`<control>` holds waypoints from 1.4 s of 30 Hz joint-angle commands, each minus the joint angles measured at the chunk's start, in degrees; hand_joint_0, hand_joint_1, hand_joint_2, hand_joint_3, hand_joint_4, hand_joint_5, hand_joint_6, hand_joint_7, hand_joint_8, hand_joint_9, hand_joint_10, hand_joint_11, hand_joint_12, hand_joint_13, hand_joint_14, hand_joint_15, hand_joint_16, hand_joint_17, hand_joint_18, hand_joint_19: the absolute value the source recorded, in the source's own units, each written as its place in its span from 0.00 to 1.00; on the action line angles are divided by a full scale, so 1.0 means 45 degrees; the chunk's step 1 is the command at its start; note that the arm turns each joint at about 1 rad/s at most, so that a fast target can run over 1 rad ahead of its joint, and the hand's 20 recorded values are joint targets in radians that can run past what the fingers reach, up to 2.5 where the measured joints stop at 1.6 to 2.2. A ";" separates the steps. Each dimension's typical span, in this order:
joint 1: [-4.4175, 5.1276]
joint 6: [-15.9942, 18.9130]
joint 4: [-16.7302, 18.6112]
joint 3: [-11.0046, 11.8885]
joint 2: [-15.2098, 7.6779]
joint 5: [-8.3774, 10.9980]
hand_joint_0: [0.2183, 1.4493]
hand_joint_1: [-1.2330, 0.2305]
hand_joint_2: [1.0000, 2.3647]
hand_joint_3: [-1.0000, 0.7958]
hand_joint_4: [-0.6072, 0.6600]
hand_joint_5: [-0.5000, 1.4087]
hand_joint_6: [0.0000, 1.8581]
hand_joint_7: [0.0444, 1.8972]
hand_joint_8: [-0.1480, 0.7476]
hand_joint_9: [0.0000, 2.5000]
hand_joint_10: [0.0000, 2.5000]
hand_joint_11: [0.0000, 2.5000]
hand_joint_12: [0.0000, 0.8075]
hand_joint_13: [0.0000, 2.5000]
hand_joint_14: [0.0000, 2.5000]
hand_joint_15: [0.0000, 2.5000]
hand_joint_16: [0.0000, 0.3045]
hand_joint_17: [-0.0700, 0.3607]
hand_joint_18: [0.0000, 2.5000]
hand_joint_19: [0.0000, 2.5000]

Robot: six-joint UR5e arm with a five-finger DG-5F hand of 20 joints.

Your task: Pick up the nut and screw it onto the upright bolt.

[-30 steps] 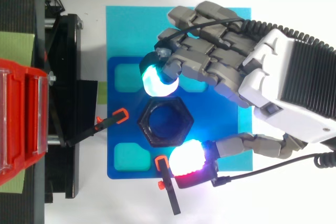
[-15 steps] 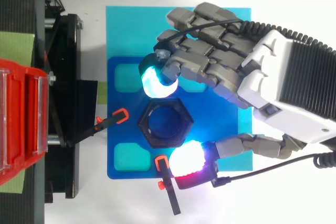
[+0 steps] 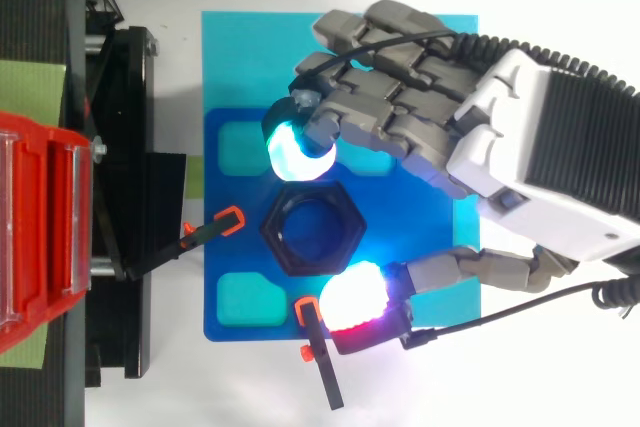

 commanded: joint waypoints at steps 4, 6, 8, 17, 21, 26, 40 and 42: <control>-0.0076 0.0087 0.0132 0.0000 -0.0191 -0.0167 0.24 0.39 0.00 0.28 0.70 0.17 0.27 0.62 0.52 0.20 0.00 0.01 0.36 0.17 0.00 0.00 0.10 0.32 0.13 0.00; -0.0096 0.0087 0.0151 0.0000 -0.0191 -0.0167 0.23 0.39 0.00 0.28 0.70 0.17 0.27 0.62 0.51 0.20 0.00 0.01 0.36 0.17 0.00 0.00 0.10 0.32 0.13 0.00; -0.0096 0.0087 0.0151 0.0000 -0.0191 -0.0167 0.24 0.38 0.00 0.28 0.70 0.17 0.27 0.62 0.52 0.20 0.00 0.01 0.36 0.17 0.00 0.00 0.10 0.32 0.13 0.00; -0.0076 0.0087 0.0171 0.0000 -0.0191 -0.0148 0.24 0.38 0.00 0.28 0.70 0.17 0.27 0.62 0.52 0.20 0.00 0.01 0.36 0.18 0.00 0.00 0.10 0.32 0.13 0.00; -0.0018 0.0087 0.0171 0.0000 -0.0191 -0.0069 0.24 0.38 0.00 0.28 0.70 0.17 0.27 0.62 0.52 0.20 0.00 0.01 0.36 0.18 0.00 0.00 0.10 0.32 0.13 0.00; 0.0002 0.0087 0.0171 0.0000 -0.0191 -0.0148 0.24 0.38 0.00 0.28 0.71 0.17 0.27 0.62 0.51 0.20 0.00 0.01 0.36 0.18 0.00 0.00 0.10 0.32 0.13 0.00; 0.0021 0.0087 0.0171 0.0000 -0.0191 -0.0265 0.24 0.38 0.00 0.28 0.70 0.17 0.27 0.61 0.51 0.20 0.00 0.01 0.36 0.18 0.00 0.00 0.10 0.32 0.13 0.00; 0.0002 0.0087 0.0151 0.0000 -0.0191 -0.0304 0.24 0.38 0.00 0.28 0.70 0.17 0.27 0.61 0.51 0.20 0.00 0.01 0.36 0.18 0.00 0.00 0.10 0.32 0.13 0.00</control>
